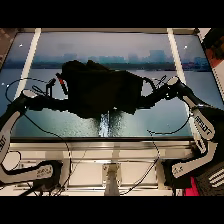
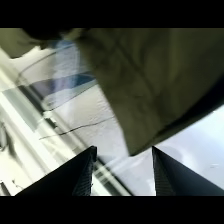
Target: Fold the clothes and pants, and hang the long-sleeved shirts on hangers.
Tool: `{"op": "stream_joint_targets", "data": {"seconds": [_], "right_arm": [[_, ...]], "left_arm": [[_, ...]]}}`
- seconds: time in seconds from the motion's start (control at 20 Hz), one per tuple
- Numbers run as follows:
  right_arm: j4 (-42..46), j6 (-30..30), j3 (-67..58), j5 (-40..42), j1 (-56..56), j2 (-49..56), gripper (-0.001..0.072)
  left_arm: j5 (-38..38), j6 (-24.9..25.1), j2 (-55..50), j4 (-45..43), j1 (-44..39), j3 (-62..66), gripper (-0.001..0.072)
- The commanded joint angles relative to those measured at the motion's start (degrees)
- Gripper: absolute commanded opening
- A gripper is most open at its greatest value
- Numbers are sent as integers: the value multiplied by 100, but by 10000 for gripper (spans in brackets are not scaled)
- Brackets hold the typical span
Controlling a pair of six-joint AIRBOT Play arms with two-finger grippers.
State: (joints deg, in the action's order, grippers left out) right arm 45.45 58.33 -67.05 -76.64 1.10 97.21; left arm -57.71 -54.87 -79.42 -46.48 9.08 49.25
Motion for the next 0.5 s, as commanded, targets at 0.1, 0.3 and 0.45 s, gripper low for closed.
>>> {"op": "stream_joint_targets", "data": {"seconds": [0.1,0.3,0.45], "right_arm": [[345,417,-33,317,-2,-2,403],[262,533,-33,254,7,0,401],[275,675,-11,186,151,13,399]], "left_arm": [[72,4,339,-59,7,111,8],[48,4,396,-57,7,111,8],[48,4,396,-55,7,111,8]]}}
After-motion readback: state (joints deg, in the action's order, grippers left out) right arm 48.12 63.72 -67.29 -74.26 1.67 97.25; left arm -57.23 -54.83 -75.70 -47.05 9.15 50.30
